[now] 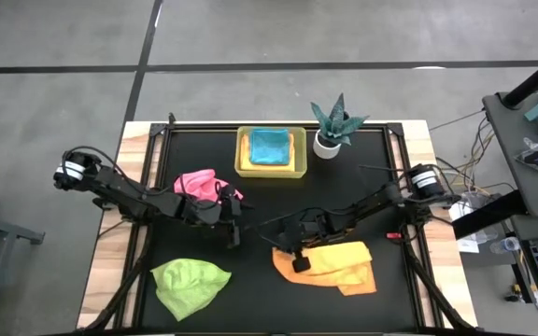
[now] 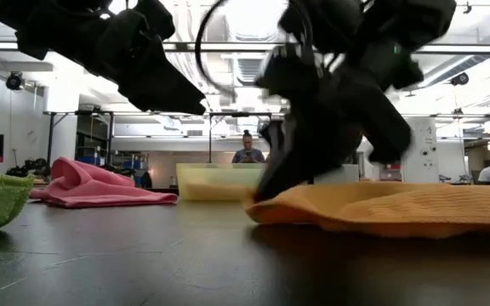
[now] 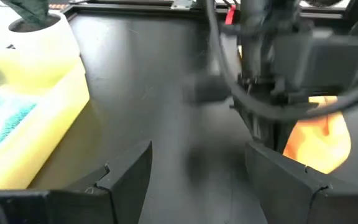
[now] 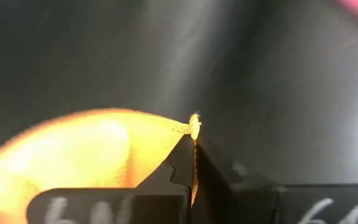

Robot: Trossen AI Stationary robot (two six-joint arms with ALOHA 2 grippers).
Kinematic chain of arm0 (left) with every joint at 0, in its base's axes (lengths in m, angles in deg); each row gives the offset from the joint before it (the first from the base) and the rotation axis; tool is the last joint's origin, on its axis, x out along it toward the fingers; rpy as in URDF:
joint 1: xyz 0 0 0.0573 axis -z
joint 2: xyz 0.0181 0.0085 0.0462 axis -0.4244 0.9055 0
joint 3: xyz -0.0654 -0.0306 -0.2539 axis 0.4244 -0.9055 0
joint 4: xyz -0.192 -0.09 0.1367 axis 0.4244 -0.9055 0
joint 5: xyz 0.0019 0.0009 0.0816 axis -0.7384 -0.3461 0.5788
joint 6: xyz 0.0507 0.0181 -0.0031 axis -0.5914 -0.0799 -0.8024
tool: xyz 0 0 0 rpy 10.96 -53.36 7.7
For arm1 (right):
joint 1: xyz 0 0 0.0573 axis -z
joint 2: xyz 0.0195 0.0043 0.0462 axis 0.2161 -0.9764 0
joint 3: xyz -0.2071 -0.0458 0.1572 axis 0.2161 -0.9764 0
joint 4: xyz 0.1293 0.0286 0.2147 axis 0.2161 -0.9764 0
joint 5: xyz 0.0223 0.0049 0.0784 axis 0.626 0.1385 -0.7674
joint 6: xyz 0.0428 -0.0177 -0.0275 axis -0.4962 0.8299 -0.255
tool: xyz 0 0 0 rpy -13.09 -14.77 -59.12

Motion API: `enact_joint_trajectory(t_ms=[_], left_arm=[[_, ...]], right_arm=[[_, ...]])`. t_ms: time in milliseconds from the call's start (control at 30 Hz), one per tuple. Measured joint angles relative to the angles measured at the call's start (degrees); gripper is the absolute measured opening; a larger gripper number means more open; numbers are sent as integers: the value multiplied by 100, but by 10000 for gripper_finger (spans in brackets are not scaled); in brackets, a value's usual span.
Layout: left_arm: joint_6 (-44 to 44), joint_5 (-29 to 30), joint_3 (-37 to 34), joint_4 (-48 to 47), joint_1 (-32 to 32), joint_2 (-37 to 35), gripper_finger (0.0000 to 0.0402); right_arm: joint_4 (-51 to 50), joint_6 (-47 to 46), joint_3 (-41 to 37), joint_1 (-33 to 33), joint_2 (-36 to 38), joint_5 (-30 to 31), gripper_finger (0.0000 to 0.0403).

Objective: Fold microfiber towels
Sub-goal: Fold the orange microfiber cloth

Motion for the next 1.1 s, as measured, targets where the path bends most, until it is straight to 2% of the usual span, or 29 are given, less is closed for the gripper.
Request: enact_joint_trajectory(t_ms=[300, 367, 467, 600, 700, 1100], left_arm=[[1, 29, -11, 452, 0, 53, 242], [0, 29, -21, 607, 1, 151, 242], [0, 25, -24, 979, 2, 412, 242], [-5, 23, -28, 1188, 2, 755, 242], [-34, 15, -28, 1260, -17, 930, 242], [-180, 16, 9, 1288, -68, 944, 242]], right_arm=[[-55, 562, -177, -55, 1339, 1702, 8], [436, 609, -393, -96, 1559, 1981, 8], [1775, 796, -915, -196, 1642, 2349, 8], [4248, 1328, -1628, -203, 1344, 2421, 8], [5263, 1489, -1849, -119, 1058, 2456, 8], [5249, 1483, -1646, 12, 795, 2462, 8]])
